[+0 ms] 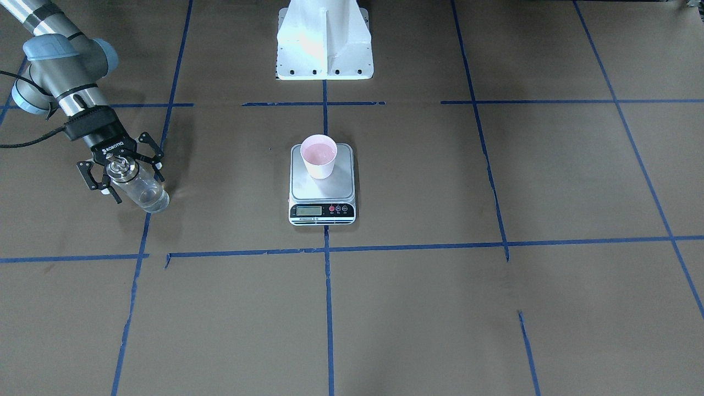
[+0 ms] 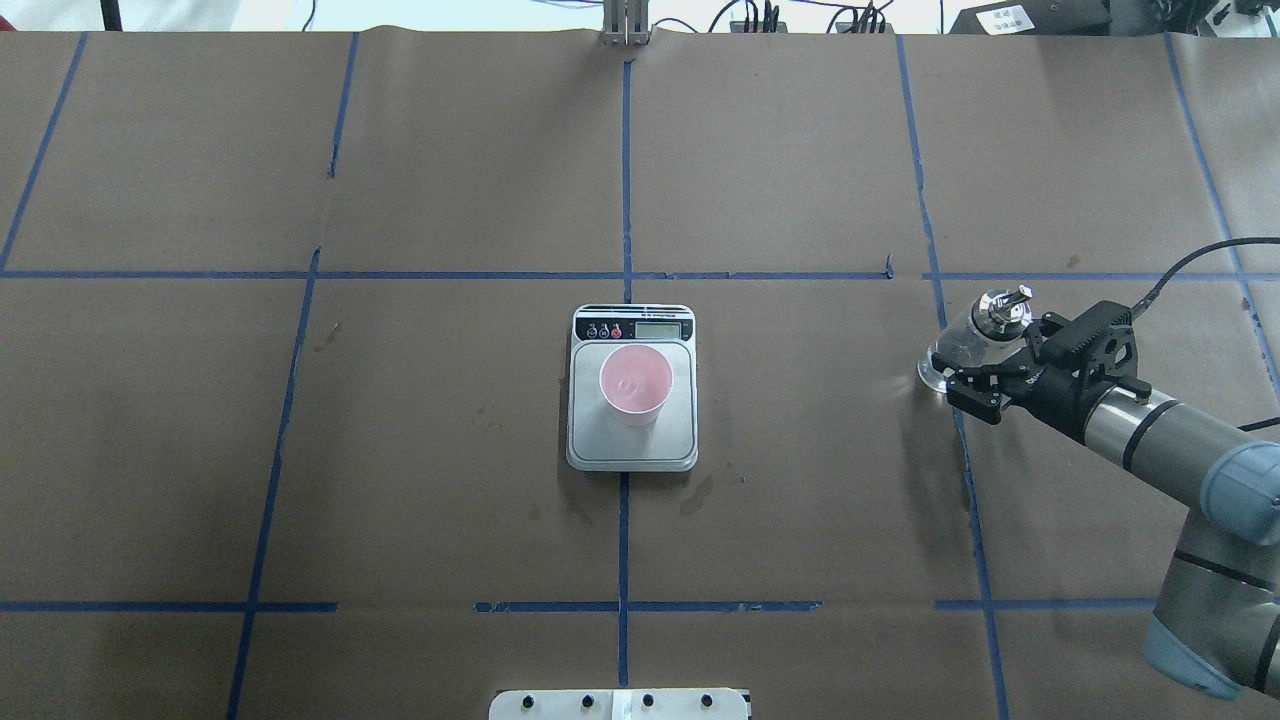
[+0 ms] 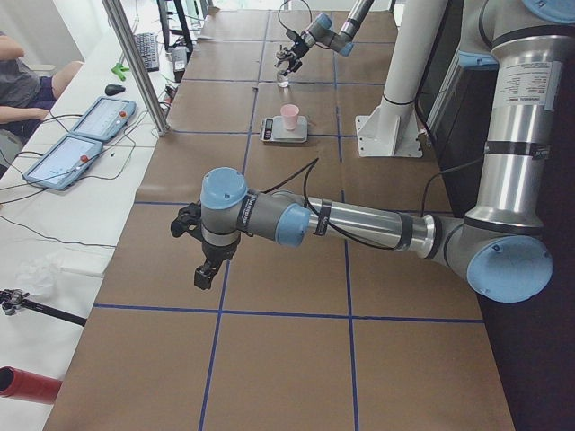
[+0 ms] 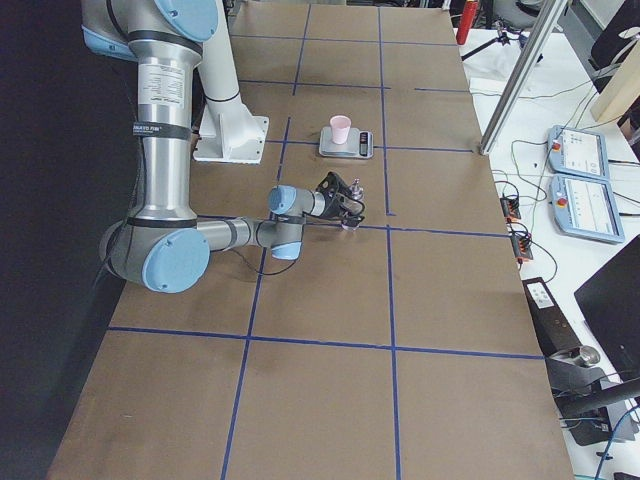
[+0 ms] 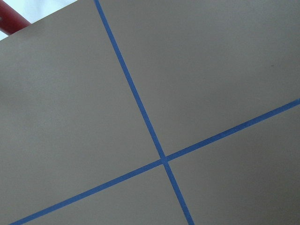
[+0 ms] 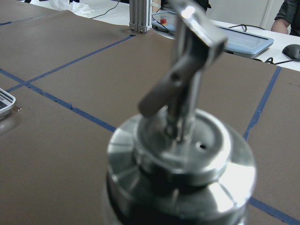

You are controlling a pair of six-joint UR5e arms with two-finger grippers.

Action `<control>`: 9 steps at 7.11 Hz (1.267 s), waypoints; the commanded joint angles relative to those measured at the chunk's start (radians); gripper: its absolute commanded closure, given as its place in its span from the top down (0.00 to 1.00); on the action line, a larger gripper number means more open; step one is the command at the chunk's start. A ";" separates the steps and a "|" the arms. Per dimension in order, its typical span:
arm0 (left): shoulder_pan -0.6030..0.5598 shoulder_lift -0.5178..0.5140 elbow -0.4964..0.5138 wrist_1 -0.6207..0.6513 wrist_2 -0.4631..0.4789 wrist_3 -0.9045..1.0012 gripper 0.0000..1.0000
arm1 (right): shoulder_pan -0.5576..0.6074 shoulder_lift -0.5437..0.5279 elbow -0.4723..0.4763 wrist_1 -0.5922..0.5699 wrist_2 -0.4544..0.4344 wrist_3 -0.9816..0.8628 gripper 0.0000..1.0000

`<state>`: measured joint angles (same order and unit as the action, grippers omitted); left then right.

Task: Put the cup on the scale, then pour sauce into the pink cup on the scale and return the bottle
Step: 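Lower the bottle onto the table and open the right gripper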

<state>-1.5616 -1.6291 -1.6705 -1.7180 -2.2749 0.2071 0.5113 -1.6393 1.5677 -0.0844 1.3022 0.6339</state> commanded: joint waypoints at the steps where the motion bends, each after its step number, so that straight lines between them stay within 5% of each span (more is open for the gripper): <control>1: 0.000 0.000 0.000 0.000 0.000 0.001 1.00 | 0.001 -0.013 0.000 -0.011 0.015 0.004 0.97; 4: -0.002 0.003 -0.005 0.000 -0.002 0.002 1.00 | 0.001 -0.028 0.038 -0.037 0.038 0.075 0.96; 6: -0.002 0.003 -0.008 0.003 0.000 0.002 1.00 | 0.000 -0.108 0.173 -0.159 0.055 0.075 0.96; 9: -0.002 0.008 -0.012 0.003 -0.002 0.002 1.00 | -0.002 -0.200 0.218 -0.184 0.141 0.075 0.97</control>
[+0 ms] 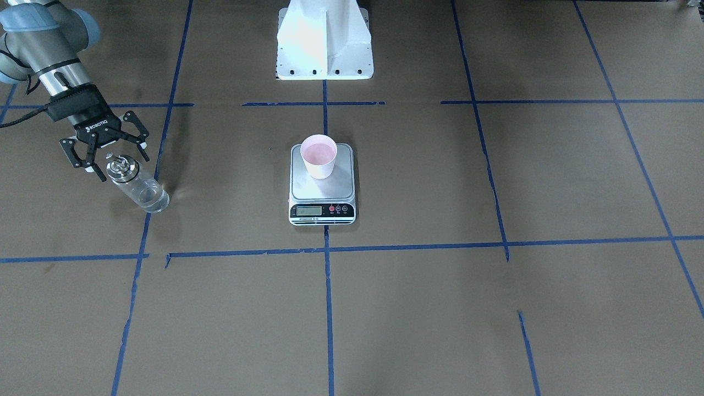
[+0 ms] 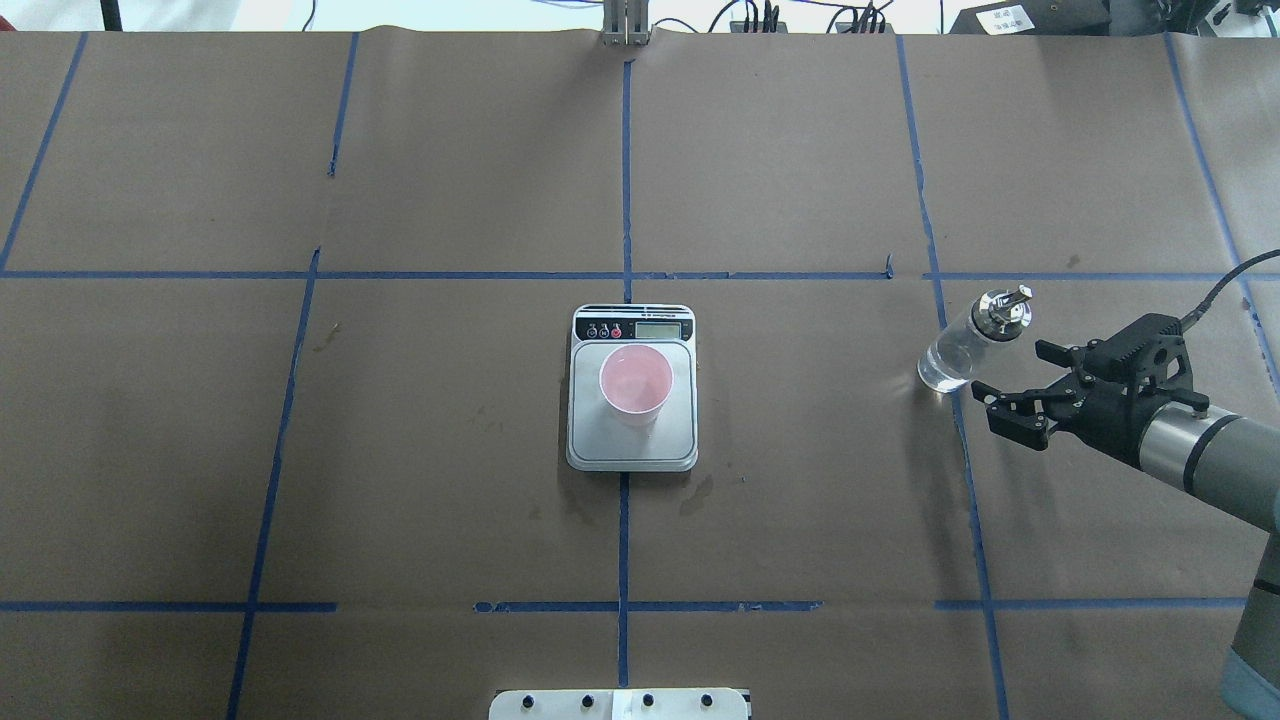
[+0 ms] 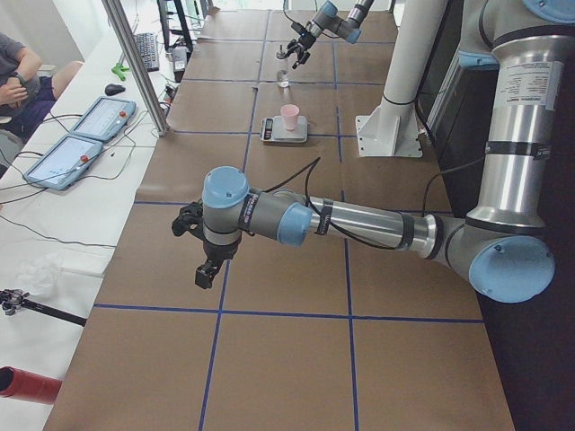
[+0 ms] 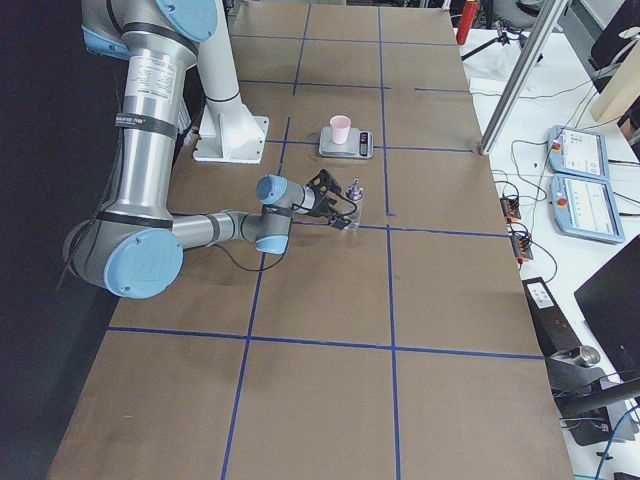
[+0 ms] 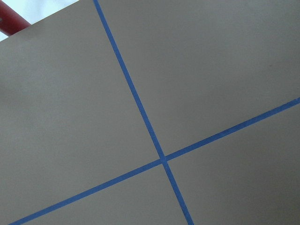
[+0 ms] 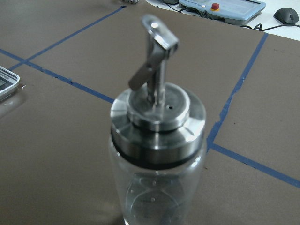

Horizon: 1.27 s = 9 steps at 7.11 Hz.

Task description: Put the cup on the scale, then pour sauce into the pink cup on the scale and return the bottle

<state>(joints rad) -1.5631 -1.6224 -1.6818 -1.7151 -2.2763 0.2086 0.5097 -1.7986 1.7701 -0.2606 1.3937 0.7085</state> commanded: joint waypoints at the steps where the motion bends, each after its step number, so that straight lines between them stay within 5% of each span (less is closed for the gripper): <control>1: 0.000 0.001 -0.001 0.000 0.000 0.000 1.00 | 0.000 -0.085 0.043 -0.006 0.080 0.000 0.97; 6: 0.000 0.003 -0.001 -0.001 0.000 0.000 1.00 | 0.022 -0.226 0.167 -0.011 0.171 -0.001 0.97; 9: 0.000 0.003 -0.002 -0.001 0.000 0.000 1.00 | 0.235 -0.235 0.187 -0.135 0.472 -0.003 0.97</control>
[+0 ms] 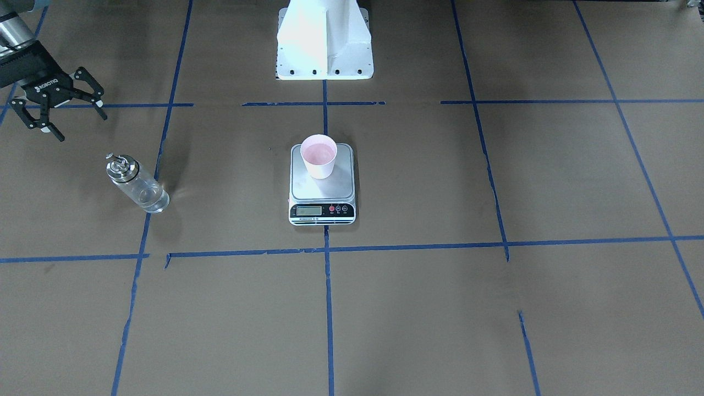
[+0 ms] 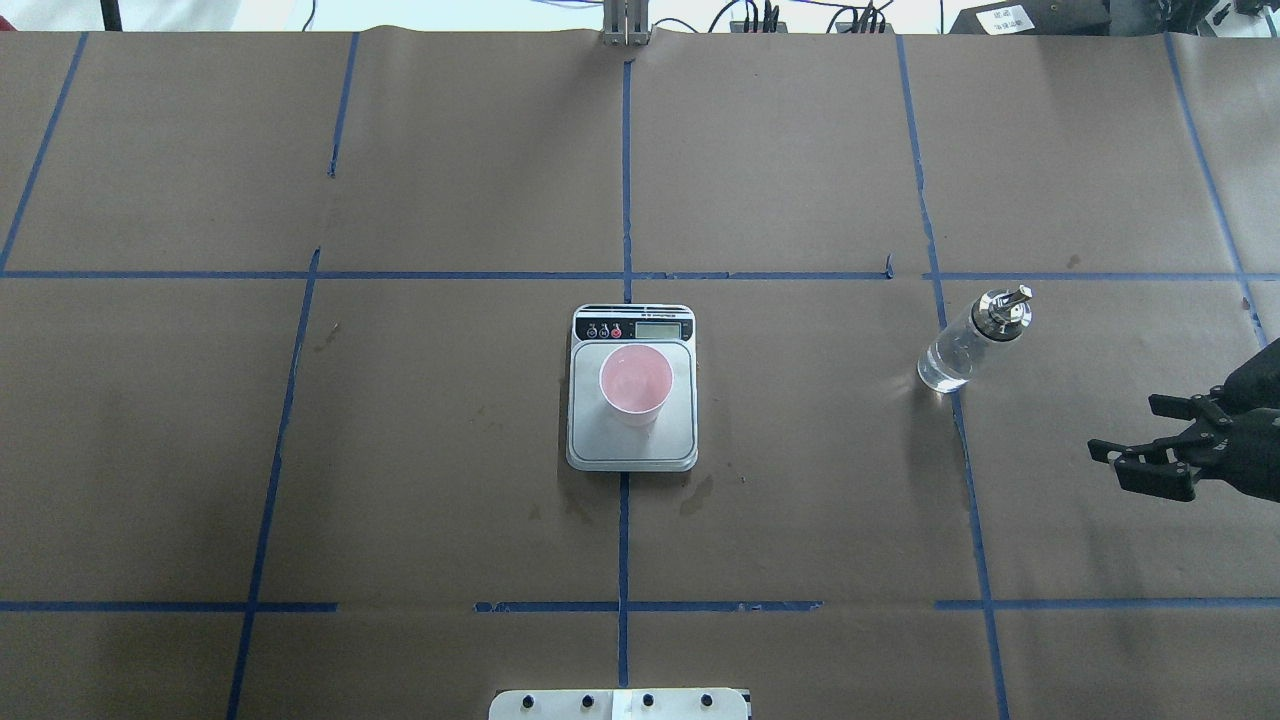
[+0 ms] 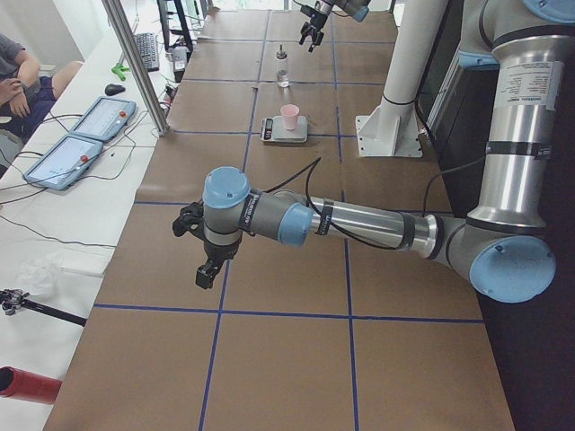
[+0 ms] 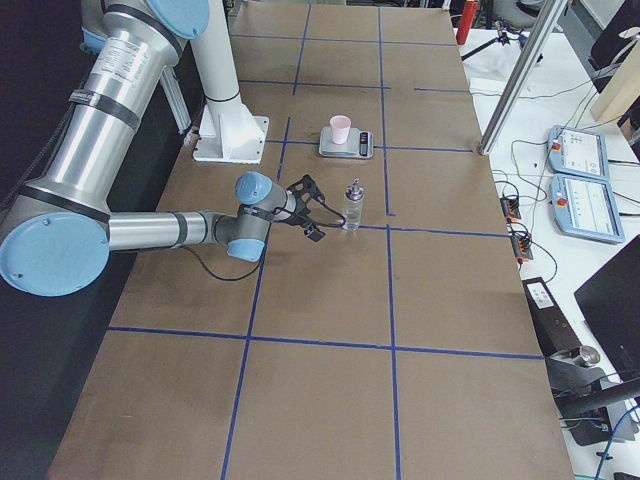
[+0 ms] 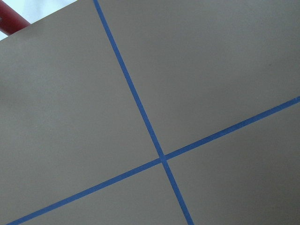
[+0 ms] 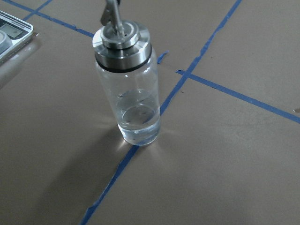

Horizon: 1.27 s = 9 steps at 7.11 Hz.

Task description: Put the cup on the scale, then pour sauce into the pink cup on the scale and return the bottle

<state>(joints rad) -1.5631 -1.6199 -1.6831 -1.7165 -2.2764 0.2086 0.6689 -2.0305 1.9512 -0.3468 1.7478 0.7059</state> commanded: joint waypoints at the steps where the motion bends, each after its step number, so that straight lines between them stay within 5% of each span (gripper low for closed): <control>1: 0.000 0.000 0.000 0.000 0.000 0.000 1.00 | 0.128 0.004 0.011 -0.142 0.172 0.001 0.98; 3: 0.000 0.000 -0.001 0.000 0.000 0.000 1.00 | 0.338 0.070 0.055 -0.414 0.411 -0.011 0.99; 6: -0.002 0.002 0.000 0.000 0.000 0.002 1.00 | 0.435 0.194 0.055 -0.784 0.437 -0.031 1.00; 9: 0.000 0.000 0.000 0.000 0.000 0.000 1.00 | 0.608 0.384 0.038 -1.248 0.435 -0.497 1.00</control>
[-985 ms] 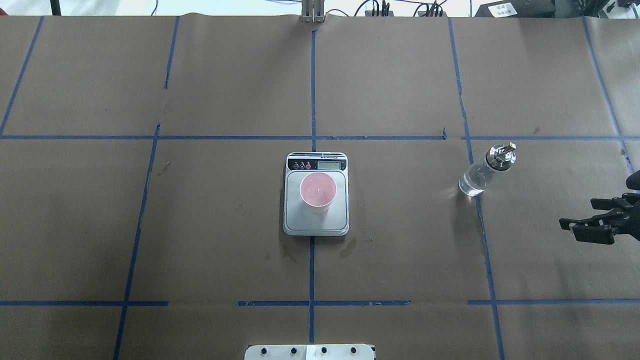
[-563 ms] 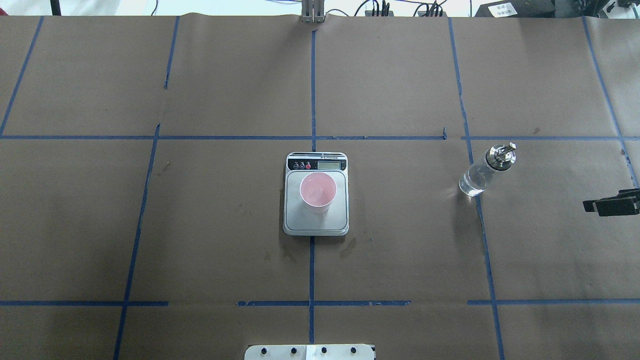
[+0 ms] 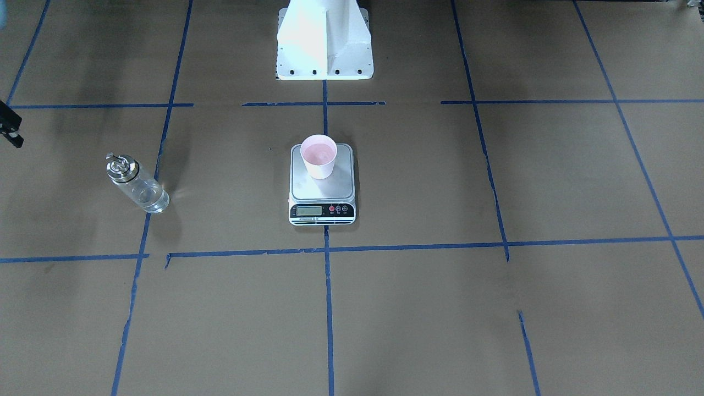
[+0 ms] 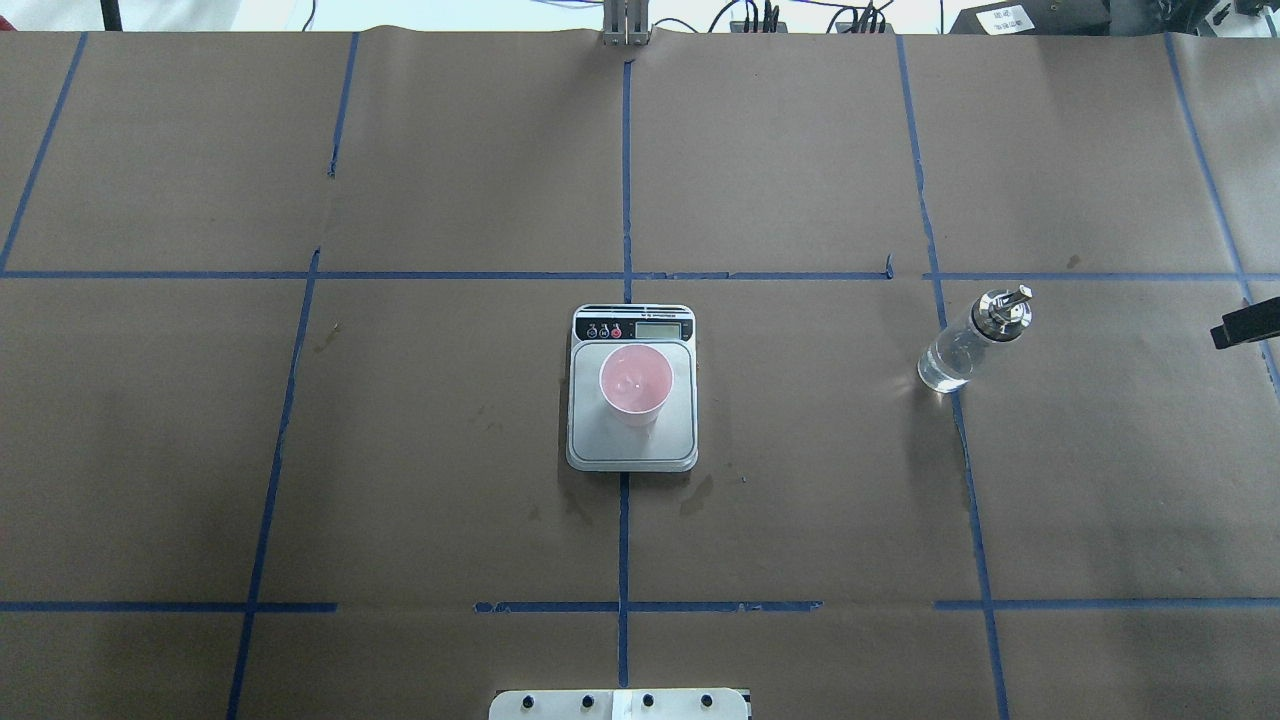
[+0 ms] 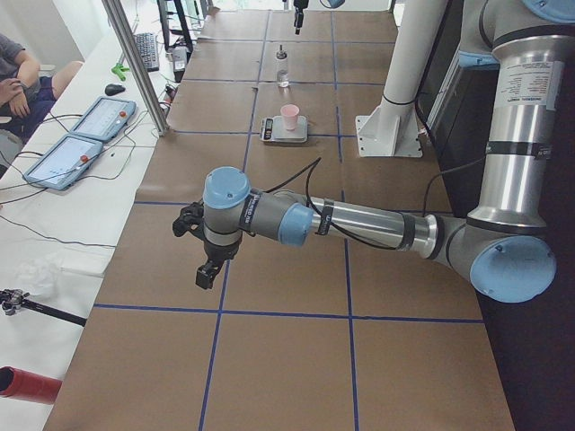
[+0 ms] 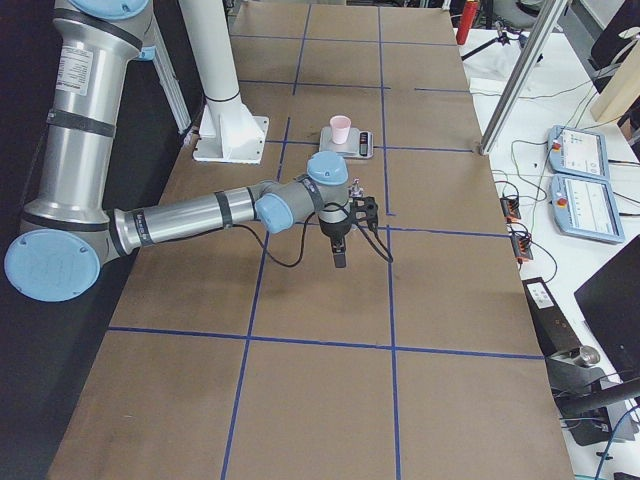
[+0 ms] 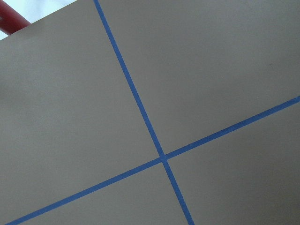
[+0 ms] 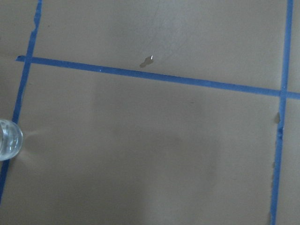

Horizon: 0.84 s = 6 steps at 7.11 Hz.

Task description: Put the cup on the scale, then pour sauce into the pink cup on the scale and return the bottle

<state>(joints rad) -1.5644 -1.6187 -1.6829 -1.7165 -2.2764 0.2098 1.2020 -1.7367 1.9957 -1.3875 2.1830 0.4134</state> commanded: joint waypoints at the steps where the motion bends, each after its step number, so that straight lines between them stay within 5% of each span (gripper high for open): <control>1: 0.001 -0.001 0.000 0.002 0.000 0.000 1.00 | 0.143 0.114 -0.026 -0.290 0.017 -0.335 1.00; 3: 0.000 0.000 0.002 0.002 0.002 0.000 1.00 | 0.285 0.112 -0.156 -0.288 0.223 -0.517 1.00; 6: -0.002 0.009 0.017 0.003 0.000 0.002 1.00 | 0.350 0.084 -0.187 -0.285 0.216 -0.562 1.00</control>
<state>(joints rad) -1.5651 -1.6139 -1.6739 -1.7146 -2.2763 0.2105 1.5361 -1.6532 1.8197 -1.6727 2.3996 -0.1463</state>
